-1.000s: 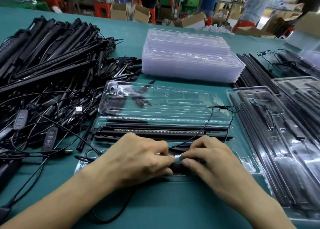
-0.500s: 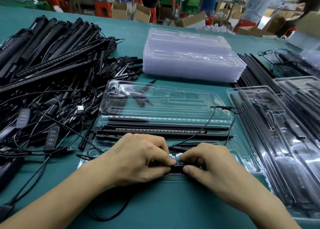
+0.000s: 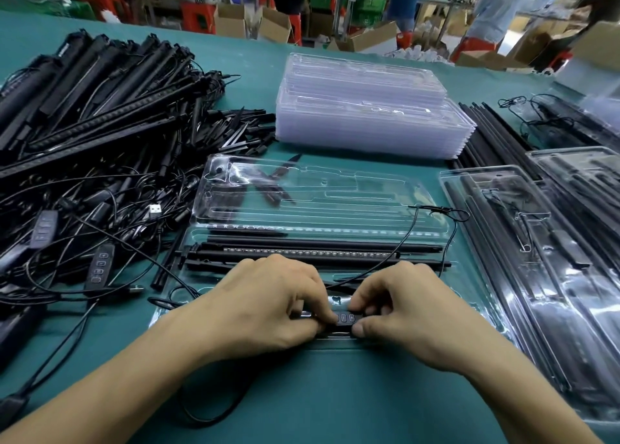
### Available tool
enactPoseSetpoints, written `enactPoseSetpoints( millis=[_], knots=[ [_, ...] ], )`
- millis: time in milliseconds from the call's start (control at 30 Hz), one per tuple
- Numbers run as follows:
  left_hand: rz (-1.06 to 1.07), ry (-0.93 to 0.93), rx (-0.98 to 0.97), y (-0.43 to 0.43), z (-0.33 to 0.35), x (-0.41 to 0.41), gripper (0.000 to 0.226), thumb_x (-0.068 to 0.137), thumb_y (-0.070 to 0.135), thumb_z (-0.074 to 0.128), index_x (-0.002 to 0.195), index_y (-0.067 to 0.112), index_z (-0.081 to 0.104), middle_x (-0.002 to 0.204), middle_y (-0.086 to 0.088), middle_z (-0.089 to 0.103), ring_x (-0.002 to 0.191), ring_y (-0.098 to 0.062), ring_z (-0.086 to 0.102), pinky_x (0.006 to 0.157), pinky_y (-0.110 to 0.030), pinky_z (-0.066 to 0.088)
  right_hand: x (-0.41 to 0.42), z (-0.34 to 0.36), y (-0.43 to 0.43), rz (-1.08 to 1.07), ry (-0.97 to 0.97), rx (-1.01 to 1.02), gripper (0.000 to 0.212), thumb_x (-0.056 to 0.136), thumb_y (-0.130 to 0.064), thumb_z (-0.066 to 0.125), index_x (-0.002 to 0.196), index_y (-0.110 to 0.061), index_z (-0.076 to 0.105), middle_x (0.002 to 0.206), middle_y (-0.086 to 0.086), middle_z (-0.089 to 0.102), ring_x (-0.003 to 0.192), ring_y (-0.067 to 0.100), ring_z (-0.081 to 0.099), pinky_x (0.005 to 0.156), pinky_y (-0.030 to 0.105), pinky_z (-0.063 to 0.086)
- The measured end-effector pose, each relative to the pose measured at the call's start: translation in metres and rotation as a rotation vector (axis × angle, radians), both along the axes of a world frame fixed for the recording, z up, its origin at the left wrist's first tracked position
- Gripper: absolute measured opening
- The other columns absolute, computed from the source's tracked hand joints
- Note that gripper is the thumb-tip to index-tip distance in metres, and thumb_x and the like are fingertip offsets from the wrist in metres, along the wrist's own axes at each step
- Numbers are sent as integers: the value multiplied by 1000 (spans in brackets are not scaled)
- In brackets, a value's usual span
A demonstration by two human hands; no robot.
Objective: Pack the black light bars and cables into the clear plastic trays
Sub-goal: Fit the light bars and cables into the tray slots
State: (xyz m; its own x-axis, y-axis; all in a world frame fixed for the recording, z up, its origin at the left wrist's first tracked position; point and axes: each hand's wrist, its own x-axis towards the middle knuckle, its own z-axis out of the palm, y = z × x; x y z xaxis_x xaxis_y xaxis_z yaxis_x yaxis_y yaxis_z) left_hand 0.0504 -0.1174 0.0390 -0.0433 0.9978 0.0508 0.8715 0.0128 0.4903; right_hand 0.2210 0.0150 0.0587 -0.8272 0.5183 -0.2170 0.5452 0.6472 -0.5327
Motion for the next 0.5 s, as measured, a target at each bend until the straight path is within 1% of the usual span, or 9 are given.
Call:
enactPoseSetpoints(
  millis=[67, 167, 200, 267, 367, 500],
  knots=[
    [37, -39, 35, 0, -1, 1, 27, 78, 57, 64, 105, 51, 63, 96, 31, 64, 78, 7, 56, 65, -25, 47, 3, -1, 1, -13, 34, -5, 15, 71, -30, 84, 84, -30, 75, 69, -13, 68, 67, -11, 58, 59, 9, 43],
    [86, -94, 37, 2, -1, 2, 35, 77, 57, 71, 110, 51, 61, 90, 36, 64, 78, 6, 60, 67, -24, 47, 10, -4, 3, -33, 86, -37, 8, 75, -32, 81, 81, -35, 77, 74, -19, 71, 73, -8, 63, 66, 12, 48],
    [102, -123, 24, 2, -1, 2, 36, 76, 55, 74, 109, 51, 61, 88, 37, 64, 76, 6, 60, 66, -24, 46, 11, -4, 3, -39, 102, -43, 7, 76, -31, 80, 77, -37, 76, 74, -21, 71, 74, -7, 64, 67, 14, 49],
    [128, -170, 4, 3, -1, 3, 38, 73, 51, 79, 107, 52, 61, 86, 37, 65, 74, 4, 60, 65, -24, 44, 13, -5, 4, -47, 126, -42, 12, 76, -31, 80, 71, -39, 73, 73, -21, 71, 72, -4, 64, 66, 15, 48],
    [161, -194, -7, 3, 0, 5, 38, 71, 49, 82, 103, 51, 61, 84, 37, 65, 71, 4, 58, 63, -23, 39, 11, -6, 3, -47, 131, -9, 11, 75, -30, 82, 70, -37, 74, 71, -16, 70, 71, -3, 63, 64, 16, 49],
    [191, -131, -20, 5, 2, 7, 32, 69, 50, 82, 93, 47, 62, 80, 40, 63, 76, 17, 53, 60, -18, 33, 9, -7, 3, -19, 108, 30, 7, 77, -31, 81, 75, -34, 75, 71, -14, 67, 74, -3, 59, 65, 17, 48]
  ],
)
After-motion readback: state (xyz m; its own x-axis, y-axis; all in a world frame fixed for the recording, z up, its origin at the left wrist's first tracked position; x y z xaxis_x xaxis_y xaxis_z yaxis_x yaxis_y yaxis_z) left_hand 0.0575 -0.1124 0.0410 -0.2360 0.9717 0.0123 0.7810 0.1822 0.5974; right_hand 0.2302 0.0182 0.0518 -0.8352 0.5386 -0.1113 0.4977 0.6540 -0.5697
